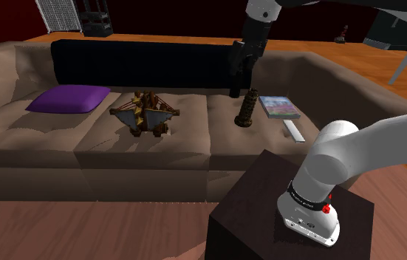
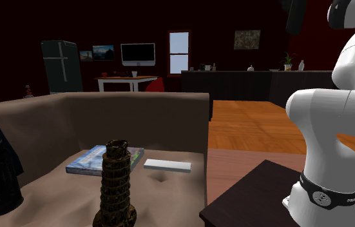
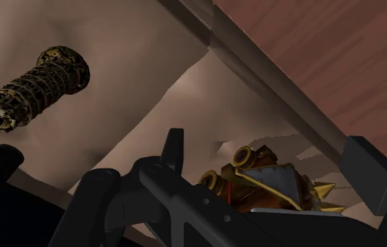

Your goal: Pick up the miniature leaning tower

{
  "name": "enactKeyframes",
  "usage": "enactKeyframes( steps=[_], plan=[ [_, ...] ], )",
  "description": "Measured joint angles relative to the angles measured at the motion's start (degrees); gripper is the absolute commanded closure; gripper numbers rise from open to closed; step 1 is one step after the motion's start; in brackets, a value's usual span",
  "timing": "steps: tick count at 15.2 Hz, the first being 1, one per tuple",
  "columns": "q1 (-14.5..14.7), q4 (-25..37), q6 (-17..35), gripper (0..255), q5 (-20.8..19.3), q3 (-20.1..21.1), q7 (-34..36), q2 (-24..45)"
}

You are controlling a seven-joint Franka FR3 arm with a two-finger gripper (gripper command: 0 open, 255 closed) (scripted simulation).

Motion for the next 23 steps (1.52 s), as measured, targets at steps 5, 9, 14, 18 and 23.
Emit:
enactKeyframes(
  steps=[5,9,14,18,23],
  plan=[
    [-1.1,-1.1,2.7,0,-1.5,-3.5,-3.3,2.3],
    [-2.4,-1.5,5.9,0,-3.3,-7.8,-7.6,5.8],
    [-3.8,-1.2,10.5,0,-4.8,-13.4,-13.1,11.6],
    [-4.7,-0.3,14.2,0,-5.4,-17.8,-17.5,17.0],
    [-5.3,3.0,17.7,0,-4.6,-23.3,-23.7,24.9]
  ],
)
